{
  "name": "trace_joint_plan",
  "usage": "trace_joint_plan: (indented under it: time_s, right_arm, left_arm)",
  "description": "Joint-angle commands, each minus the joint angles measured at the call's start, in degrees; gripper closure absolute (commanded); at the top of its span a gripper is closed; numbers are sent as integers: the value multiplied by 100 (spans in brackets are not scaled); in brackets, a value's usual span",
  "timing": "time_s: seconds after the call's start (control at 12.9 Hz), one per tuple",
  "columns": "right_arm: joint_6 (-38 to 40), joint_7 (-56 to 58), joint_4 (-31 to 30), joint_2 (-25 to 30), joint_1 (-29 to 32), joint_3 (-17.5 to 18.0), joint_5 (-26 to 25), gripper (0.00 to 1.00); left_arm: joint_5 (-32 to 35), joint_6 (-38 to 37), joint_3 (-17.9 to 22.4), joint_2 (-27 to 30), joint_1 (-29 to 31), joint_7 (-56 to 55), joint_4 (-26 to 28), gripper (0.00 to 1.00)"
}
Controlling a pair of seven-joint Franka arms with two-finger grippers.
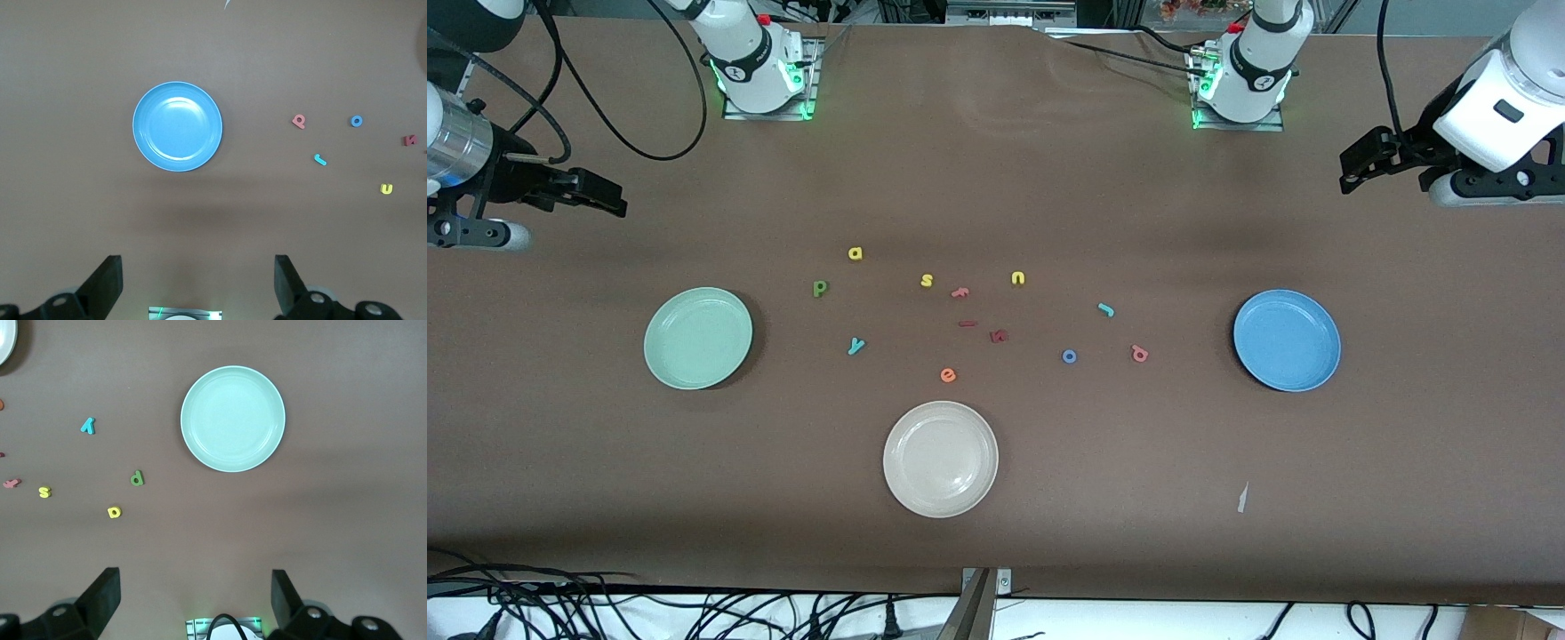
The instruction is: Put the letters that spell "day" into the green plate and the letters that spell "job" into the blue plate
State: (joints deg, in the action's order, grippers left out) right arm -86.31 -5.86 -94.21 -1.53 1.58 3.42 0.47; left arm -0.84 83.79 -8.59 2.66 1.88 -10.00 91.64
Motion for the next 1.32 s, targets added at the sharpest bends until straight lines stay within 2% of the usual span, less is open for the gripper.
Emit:
trace_joint_plan:
  time_s: [0.0,0.16,0.23,1.24]
  right_arm:
    - [44,59,17,22,44,10,85,0]
    - [44,59,8,22,44,18,85,0]
    - [44,59,8,22,44,10,85,0]
    - [53,68,-1,22,53,10,85,0]
  left_arm:
    - [-127,-99,207,-46,-143,25,-111,0]
    - [-127,-99,803,-46,-669,33,-102,0]
    - [-127,-108,867,-46,-707,42,-102,0]
    - [-127,-126,850,-72,-733,77,-146,0]
